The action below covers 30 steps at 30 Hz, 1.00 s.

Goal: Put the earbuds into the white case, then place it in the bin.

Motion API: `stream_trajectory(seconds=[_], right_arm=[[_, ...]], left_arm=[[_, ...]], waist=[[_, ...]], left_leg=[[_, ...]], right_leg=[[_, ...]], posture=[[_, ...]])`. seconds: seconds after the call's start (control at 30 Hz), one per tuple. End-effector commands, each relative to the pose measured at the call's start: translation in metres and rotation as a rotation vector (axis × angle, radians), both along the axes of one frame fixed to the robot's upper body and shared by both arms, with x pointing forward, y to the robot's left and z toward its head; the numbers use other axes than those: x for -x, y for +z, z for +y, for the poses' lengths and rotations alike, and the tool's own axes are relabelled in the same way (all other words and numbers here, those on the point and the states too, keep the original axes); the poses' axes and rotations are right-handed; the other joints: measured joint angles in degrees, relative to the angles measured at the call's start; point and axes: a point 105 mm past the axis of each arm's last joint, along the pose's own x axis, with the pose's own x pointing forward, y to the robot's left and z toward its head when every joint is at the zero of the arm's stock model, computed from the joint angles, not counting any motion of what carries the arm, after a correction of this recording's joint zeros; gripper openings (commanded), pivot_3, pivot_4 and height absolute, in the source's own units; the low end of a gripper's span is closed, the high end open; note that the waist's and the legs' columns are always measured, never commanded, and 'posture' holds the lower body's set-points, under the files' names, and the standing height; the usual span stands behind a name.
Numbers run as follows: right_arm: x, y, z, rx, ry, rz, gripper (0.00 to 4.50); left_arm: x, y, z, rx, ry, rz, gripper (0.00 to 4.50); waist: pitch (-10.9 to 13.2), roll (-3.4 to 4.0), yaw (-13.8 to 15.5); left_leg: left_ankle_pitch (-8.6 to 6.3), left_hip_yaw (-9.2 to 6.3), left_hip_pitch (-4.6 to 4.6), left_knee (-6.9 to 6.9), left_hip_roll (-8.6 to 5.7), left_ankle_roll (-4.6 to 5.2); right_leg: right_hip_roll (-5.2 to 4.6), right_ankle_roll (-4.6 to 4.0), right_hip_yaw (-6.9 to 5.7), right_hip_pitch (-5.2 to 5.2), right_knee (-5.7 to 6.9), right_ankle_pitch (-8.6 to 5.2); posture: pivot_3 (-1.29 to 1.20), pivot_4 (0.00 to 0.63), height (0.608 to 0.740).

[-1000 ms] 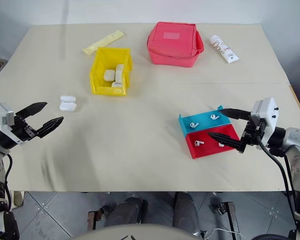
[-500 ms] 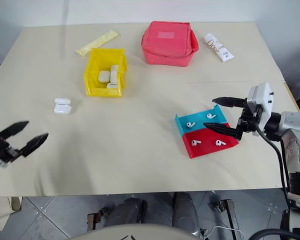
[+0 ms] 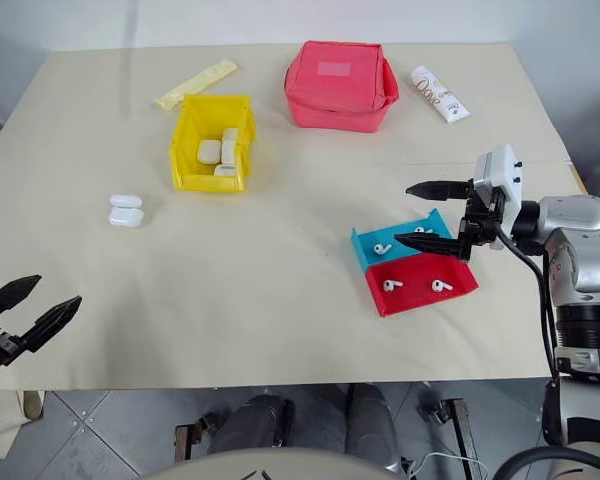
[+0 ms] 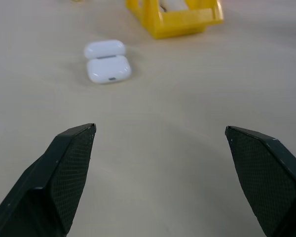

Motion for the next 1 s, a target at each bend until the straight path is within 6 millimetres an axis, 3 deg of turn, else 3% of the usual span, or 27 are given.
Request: stream_trajectory(seconds=[0.03, 0.23, 0.37, 0.53, 0.77, 1.0], right_arm=[[0.006, 0.016, 0.013, -0.001, 0.069, -0.079, 4.5], [0.019, 0.017, 0.029, -0.002, 0.147, -0.104, 4.5], [0.031, 0.018, 0.036, 0.006, 0.196, -0.104, 4.5], [0.036, 0.023, 0.037, 0.018, 0.226, -0.114, 4.5], [0.038, 0.024, 0.036, 0.04, 0.269, -0.106, 4.5], [0.036, 0.024, 0.037, 0.047, 0.28, -0.113, 4.5]], left_arm=[[-0.032, 0.026, 0.0, -0.048, 0.07, -0.023, 4.47], [-0.092, 0.042, -0.02, -0.069, 0.102, 0.117, 4.47], [-0.117, 0.052, -0.028, -0.074, 0.113, 0.185, 4.47], [-0.143, 0.051, -0.03, -0.112, 0.198, 0.4, 4.47], [-0.155, 0.055, -0.029, -0.151, 0.282, 0.542, 4.47], [-0.157, 0.039, -0.022, -0.172, 0.351, 0.685, 4.47]], waist=[[0.0, -0.01, 0.3], [0.0, -0.01, 0.0], [0.0, -0.06, -0.3], [0.0, -0.27, -0.2], [0.0, -0.41, -0.2], [-0.1, -0.46, -0.1]], left_leg=[[0.02, -0.03, 0.01, 0.01, 0.0, -0.04], [0.12, -0.08, 0.01, -0.08, -0.01, -0.13], [0.14, 0.07, -0.06, -0.28, 0.0, -0.12], [0.2, 0.22, -0.11, -0.25, 0.07, -0.24], [0.27, 0.34, -0.19, -0.26, 0.07, -0.36], [0.3, 0.45, -0.2, -0.24, 0.06, -0.4]], right_leg=[[0.01, 0.0, 0.0, 0.01, 0.03, 0.01], [0.22, 0.03, 0.01, -0.04, 0.2, 0.12], [0.26, 0.02, 0.09, -0.29, 0.25, 0.12], [0.38, -0.01, 0.18, -0.48, 0.42, 0.1], [0.61, -0.08, 0.38, -0.69, 0.54, 0.16], [0.64, -0.09, 0.44, -0.73, 0.57, 0.17]], posture=[[0.0, 0.15, 0.74], [0.0, 0.15, 0.74], [0.0, 0.15, 0.74], [0.0, 0.15, 0.74], [0.0, 0.15, 0.74], [0.0, 0.15, 0.74]])
